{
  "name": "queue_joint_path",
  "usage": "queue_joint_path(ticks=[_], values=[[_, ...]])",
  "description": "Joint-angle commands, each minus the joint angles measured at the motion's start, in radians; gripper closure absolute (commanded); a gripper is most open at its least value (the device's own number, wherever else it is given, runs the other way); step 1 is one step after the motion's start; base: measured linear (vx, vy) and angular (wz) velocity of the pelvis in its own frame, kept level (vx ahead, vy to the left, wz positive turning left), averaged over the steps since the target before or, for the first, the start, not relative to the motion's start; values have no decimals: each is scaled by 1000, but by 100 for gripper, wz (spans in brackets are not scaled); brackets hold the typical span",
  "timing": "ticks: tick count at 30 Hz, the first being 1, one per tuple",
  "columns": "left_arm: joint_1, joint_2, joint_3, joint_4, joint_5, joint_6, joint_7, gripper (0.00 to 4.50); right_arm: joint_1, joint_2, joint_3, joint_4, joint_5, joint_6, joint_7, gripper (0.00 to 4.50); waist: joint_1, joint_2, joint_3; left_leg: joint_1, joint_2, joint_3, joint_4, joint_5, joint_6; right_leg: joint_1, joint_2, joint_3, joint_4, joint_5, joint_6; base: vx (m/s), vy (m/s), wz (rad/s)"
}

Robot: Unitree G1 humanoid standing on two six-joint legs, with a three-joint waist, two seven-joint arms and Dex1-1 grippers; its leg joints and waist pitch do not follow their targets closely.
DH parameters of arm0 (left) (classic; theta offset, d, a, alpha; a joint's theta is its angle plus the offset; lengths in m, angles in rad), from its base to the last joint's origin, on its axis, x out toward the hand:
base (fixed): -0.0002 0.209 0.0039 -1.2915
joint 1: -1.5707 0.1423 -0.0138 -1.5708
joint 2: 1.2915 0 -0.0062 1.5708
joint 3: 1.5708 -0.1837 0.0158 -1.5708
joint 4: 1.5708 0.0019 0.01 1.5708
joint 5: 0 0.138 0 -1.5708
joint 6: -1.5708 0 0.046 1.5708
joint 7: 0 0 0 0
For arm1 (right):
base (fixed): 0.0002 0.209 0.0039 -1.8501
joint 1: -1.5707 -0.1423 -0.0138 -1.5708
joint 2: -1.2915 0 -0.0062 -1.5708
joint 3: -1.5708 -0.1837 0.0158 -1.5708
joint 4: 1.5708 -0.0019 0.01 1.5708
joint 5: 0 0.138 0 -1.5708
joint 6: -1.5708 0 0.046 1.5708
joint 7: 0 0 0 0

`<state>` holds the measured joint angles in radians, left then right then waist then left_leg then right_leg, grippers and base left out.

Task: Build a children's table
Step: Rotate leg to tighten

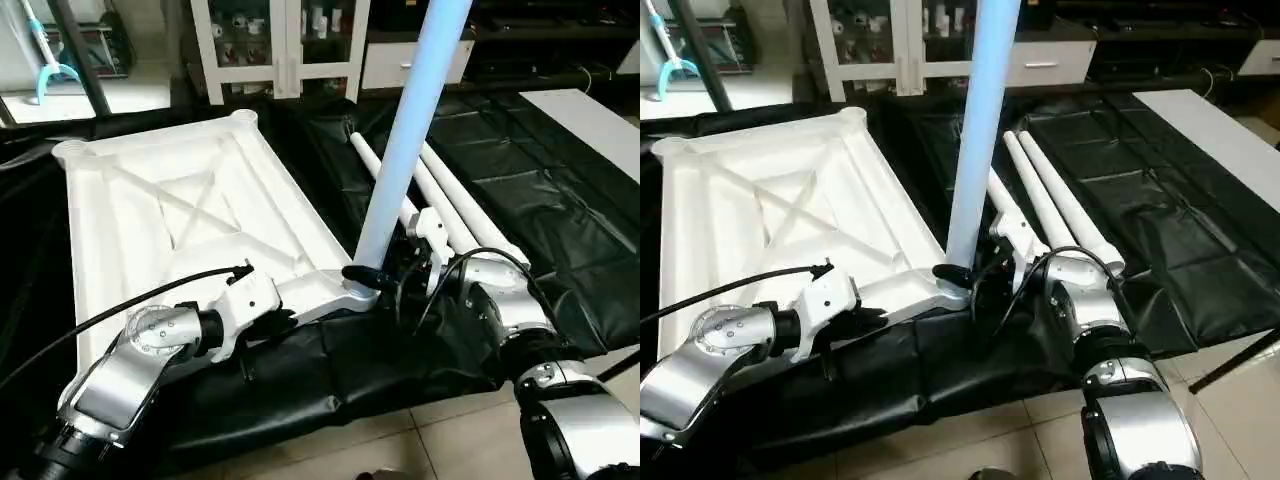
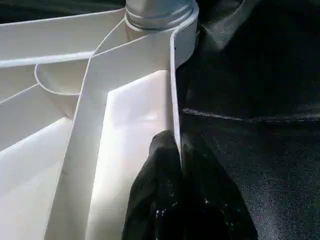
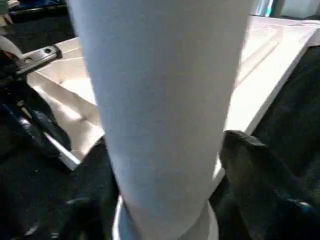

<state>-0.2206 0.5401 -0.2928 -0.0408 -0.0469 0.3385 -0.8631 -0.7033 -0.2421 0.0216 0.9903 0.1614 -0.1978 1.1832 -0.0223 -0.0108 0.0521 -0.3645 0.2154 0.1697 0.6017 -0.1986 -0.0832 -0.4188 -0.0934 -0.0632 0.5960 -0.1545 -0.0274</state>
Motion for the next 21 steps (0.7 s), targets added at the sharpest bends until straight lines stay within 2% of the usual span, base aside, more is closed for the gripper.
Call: queue_joint_path(ticks=[1,7,9,11,13,16,17,18,19,21], values=[[33,34,-21,30,12,16,-33,450,-2,-40,-30,22,7,14,-35,177,-1,5,-65,7,12,12,-74,-237,57,50,-28,30,-56,-239,-240,0,0,0],[30,31,-16,32,13,18,-25,450,-15,-28,-42,44,-1,30,-107,226,-3,5,-64,3,11,9,-76,-247,50,50,-28,29,-58,-278,-225,0,0,0],[22,17,-10,39,18,40,1,450,-19,-15,-51,49,-7,42,-181,226,-5,6,-62,3,10,8,-78,-261,39,49,-28,29,-60,-298,-216,0,0,0],[5,-9,-4,47,34,99,54,450,-26,15,-65,53,-16,83,-321,247,-9,7,-59,6,10,8,-80,-284,22,45,-26,29,-63,-327,-205,0,0,0],[-23,-51,1,68,60,159,129,450,-28,45,-63,66,-42,100,-454,253,-17,5,-56,6,7,3,-82,-330,-4,42,-27,25,-71,-403,-177,0,0,0],[-92,-174,36,120,89,286,300,450,-25,116,-46,91,-90,110,-681,257,-28,3,-52,15,2,2,-79,-384,-25,31,-27,22,-86,-496,-142,0,0,0],[-102,-192,38,126,90,299,317,450,-25,131,-46,94,-94,110,-712,257,-29,1,-53,16,0,1,-78,-394,-25,30,-27,21,-89,-515,-131,0,0,0],[-119,-221,37,135,92,308,340,450,-24,159,-45,97,-97,108,-756,258,-33,-2,-53,12,-2,-4,-79,-420,-18,32,-28,16,-95,-554,-105,0,0,0],[-132,-243,35,142,93,314,355,450,-23,182,-43,98,-100,105,-786,259,-38,-2,-52,10,-4,-6,-79,-434,-14,29,-27,13,-100,-576,-86,0,0,0],[-158,-287,26,151,88,334,381,450,-21,231,-34,97,-104,101,-837,260,-39,-1,-53,13,-6,-8,-78,-445,-12,26,-26,11,-104,-587,-73,0,0,0]])
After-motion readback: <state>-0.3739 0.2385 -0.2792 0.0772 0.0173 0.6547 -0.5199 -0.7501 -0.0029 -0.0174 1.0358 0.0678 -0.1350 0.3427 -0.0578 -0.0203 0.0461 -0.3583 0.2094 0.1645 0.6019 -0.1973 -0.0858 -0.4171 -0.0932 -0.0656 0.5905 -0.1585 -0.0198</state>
